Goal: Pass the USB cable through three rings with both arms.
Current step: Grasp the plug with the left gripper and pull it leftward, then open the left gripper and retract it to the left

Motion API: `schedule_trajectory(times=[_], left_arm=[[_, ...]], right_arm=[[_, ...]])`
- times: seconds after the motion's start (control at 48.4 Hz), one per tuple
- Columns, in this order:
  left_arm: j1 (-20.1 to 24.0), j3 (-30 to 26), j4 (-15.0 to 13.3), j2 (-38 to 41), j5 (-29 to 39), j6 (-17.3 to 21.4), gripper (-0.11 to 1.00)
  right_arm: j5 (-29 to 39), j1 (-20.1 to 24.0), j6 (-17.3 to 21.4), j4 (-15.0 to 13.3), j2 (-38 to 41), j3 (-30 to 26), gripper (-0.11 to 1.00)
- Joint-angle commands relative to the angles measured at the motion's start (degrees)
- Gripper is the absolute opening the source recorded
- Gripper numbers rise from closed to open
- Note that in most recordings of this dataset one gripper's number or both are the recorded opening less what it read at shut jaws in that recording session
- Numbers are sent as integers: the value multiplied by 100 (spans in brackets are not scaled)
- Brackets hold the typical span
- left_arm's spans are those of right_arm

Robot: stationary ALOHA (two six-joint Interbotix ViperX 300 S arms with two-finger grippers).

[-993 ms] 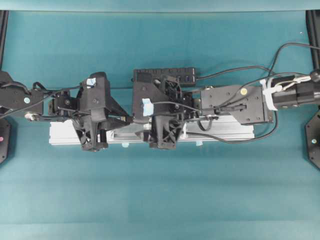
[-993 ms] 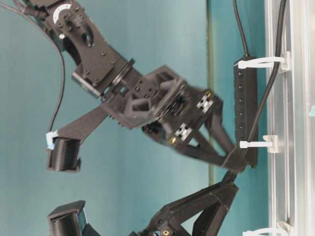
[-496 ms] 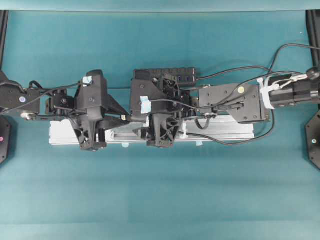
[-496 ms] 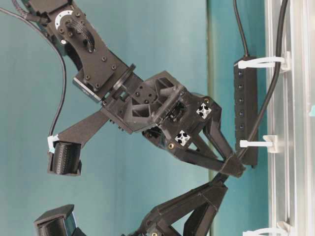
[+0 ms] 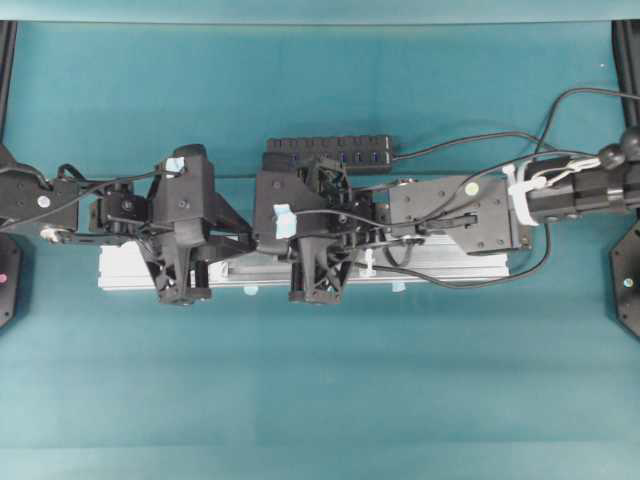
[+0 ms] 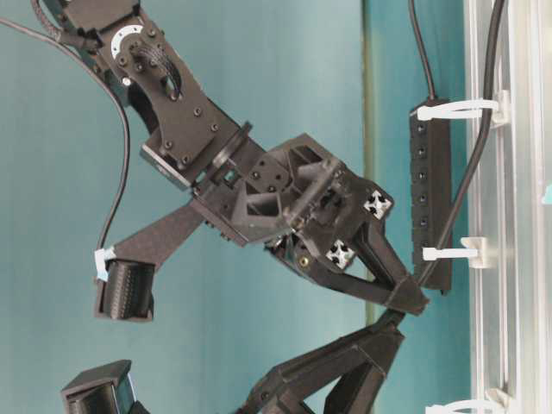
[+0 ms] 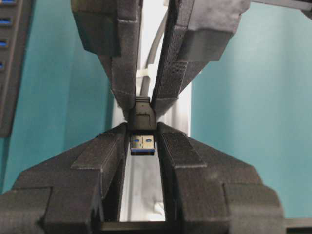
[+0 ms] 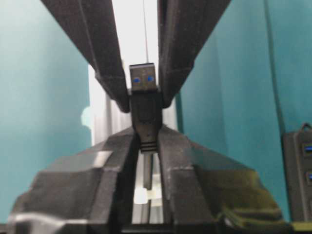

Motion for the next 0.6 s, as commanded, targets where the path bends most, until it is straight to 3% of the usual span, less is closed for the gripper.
schedule_trajectory(times=[0.0, 0.331, 0.372, 0.517, 0.579], left_arm=[[-62, -70, 9, -105, -26, 0, 24], [-62, -70, 9, -176, 9, -62, 24], [-62, -70, 9, -211, 9, -70, 30], [-97, -53, 9, -589, 18, -132, 73], [-97, 26, 9, -809, 18, -185, 77]], right_arm=[[-35, 26, -53, -18, -35, -220, -6], [185, 88, -53, -18, -18, -246, -6], [202, 97, -53, -18, -18, -246, -6], [211, 105, -53, -18, -9, -255, -7], [281, 123, -97, -18, 9, -281, -7]])
